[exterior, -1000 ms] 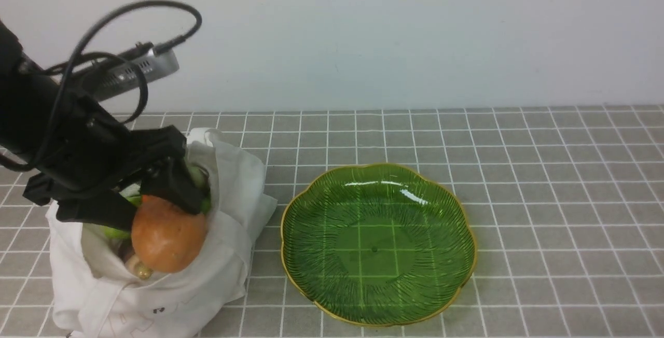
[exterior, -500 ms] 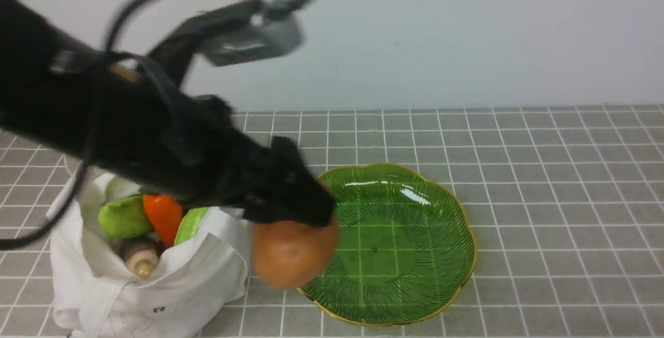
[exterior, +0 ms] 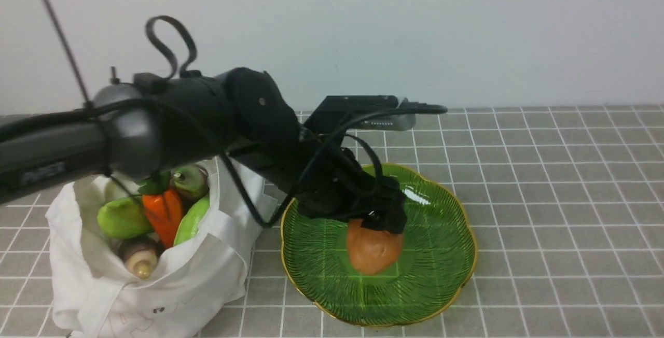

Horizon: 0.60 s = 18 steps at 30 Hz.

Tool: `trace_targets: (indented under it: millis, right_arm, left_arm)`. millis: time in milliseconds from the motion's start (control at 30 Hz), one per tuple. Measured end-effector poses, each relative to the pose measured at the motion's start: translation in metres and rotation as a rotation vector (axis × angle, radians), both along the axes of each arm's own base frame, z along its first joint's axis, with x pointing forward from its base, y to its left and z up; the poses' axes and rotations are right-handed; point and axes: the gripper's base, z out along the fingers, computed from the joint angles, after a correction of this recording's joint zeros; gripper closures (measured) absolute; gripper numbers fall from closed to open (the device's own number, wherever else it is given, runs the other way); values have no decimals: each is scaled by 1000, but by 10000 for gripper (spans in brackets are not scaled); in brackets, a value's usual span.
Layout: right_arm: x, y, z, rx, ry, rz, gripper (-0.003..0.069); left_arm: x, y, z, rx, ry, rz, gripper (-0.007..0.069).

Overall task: Take vegetables from bag on grey coffee tablecloth place on plate.
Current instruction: 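Take the potato out of the bag and place it on the plate with the left gripper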

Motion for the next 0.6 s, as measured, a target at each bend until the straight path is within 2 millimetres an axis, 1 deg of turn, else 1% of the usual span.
trace_targets:
  millis: [67, 100, 167, 200, 233, 267, 400, 467, 533, 567, 600]
  right_arm:
    - [0, 0, 0, 0, 0, 0, 673]
    - [0, 0, 0, 0, 0, 0, 673]
    - [0, 0, 0, 0, 0, 0, 673]
    - [0, 0, 0, 0, 0, 0, 673]
    - [0, 0, 0, 0, 0, 0, 673]
    - [0, 0, 0, 0, 0, 0, 673]
    - [0, 0, 0, 0, 0, 0, 673]
    - [0, 0, 0, 0, 0, 0, 673]
    - [0, 0, 0, 0, 0, 0, 673]
    - [0, 0, 0, 0, 0, 0, 673]
    - [0, 0, 0, 0, 0, 0, 673]
  left_arm:
    - [4, -3, -5, 3, 3, 1, 75]
    - [8, -5, -10, 8, 10, 1, 46]
    - [10, -6, -14, 13, 17, 1, 9]
    - [10, -6, -14, 12, 16, 1, 6]
    - [11, -7, -13, 11, 15, 0, -18]
    - [11, -7, -12, 8, 10, 0, -24]
    - [14, -9, -5, -3, -5, -4, -25]
    - [15, -11, -1, -8, -1, -16, -17]
    - [15, -11, 6, -8, 17, -43, 16]
    - [16, -9, 13, -6, 31, -58, 56]
    - [16, -5, 21, 0, 46, -73, 112]
